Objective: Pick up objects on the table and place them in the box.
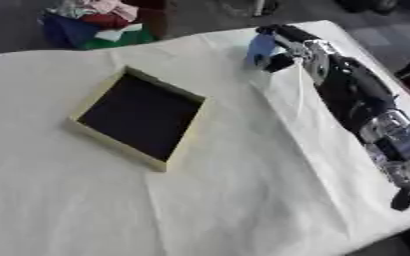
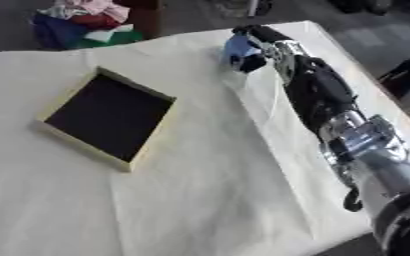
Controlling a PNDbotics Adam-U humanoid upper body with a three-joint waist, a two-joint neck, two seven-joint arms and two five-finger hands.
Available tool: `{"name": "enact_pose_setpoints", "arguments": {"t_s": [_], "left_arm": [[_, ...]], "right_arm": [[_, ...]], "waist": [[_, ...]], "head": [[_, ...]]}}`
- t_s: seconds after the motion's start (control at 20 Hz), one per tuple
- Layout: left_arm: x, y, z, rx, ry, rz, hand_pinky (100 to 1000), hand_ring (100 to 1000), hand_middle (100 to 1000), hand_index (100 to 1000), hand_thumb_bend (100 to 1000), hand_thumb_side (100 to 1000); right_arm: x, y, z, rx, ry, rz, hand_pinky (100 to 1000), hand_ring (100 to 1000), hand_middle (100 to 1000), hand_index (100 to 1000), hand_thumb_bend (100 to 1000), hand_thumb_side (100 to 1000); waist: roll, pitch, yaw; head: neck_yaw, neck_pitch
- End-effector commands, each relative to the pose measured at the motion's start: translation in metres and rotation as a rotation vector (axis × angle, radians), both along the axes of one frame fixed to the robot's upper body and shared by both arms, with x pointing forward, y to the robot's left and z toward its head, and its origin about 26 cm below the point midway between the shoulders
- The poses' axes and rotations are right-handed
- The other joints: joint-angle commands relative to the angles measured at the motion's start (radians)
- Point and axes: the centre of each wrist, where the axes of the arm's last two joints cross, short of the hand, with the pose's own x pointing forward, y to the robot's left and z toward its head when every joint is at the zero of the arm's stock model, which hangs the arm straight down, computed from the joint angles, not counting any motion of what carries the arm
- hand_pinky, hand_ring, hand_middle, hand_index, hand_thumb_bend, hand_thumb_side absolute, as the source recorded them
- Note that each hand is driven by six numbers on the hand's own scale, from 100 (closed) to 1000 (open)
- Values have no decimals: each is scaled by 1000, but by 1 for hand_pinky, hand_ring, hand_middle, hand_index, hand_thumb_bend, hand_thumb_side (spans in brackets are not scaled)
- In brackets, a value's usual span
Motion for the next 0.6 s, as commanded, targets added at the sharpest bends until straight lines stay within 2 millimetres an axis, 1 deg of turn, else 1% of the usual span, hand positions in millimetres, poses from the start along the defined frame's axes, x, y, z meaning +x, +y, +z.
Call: {"name": "enact_pose_setpoints", "arguments": {"t_s": [0.05, 0.3, 0.5, 0.6], "left_arm": [[-3, 2, 5, -2, -22, 6, 657, 392, 409, 616, 350, 629], [-3, 6, 1, -15, -16, 23, 657, 393, 410, 616, 345, 628], [-4, 10, -3, -27, -9, 44, 657, 395, 413, 616, 345, 626], [-6, 11, -4, -34, -12, 53, 656, 397, 415, 616, 345, 625]], "right_arm": [[3, 7, 22, -35, -71, 42, 100, 443, 340, 1000, 100, 100], [20, 38, 39, -67, -130, 167, 100, 438, 327, 1000, 100, 100], [33, 70, 51, -45, -170, 326, 100, 449, 327, 1000, 100, 100], [40, 93, 58, -60, -181, 431, 127, 460, 326, 1000, 100, 100]], "waist": [[1, -32, -7], [0, -61, -26], [-4, -87, -44], [-7, -100, -53]], "head": [[-1, -5], [2, 10], [10, 27], [15, 31]]}}
